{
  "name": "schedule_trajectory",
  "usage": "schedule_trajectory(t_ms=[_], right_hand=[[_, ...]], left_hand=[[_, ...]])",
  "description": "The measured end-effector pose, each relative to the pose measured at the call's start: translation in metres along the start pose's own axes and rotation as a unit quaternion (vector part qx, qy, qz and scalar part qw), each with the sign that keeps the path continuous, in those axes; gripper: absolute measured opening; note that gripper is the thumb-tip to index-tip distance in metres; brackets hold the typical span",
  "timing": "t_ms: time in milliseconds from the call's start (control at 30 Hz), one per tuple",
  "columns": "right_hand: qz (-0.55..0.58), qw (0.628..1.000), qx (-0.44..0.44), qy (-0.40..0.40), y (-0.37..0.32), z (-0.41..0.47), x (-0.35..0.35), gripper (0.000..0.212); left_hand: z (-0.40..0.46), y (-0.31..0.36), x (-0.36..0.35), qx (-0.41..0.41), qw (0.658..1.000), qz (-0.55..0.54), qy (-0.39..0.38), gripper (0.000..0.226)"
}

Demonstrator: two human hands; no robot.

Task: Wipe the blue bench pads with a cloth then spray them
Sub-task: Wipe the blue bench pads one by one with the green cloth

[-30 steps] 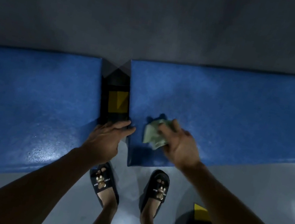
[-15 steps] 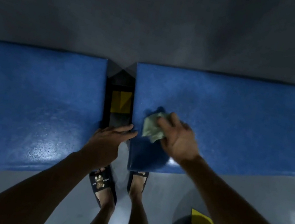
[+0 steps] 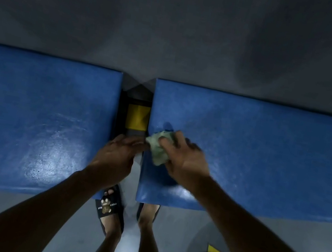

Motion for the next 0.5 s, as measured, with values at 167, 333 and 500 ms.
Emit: schedule_trajectory(t_ms=[167,333,500], right_hand=[[0.055,0.930,-0.357,0.071,0.151,-0.013,0.032,0.031],[0.127,0.868,-0.459,0.139,0.122,0.004,0.016,0.042],[0.095,0.982,-0.160,0.038,0.005,0.055,0.000,0.041]], left_hand=[[0.010,-0.004,-0.009,0.049,0.997,-0.003,-0.055,0.070],[0.014,-0.010,-0.008,0.067,0.996,-0.015,-0.051,0.067],[0.018,-0.002,-0.001,0.056,0.997,-0.023,-0.040,0.068]])
Point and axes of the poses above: each hand's wrist, its own z-axis towards the middle knuckle, its own x-axis out of the back of the hand, y = z × x, the point moved 7 cm from there along z, towards the middle knuckle, and after that the axes turned 7 degrees about -z, right-handed, at the moved point
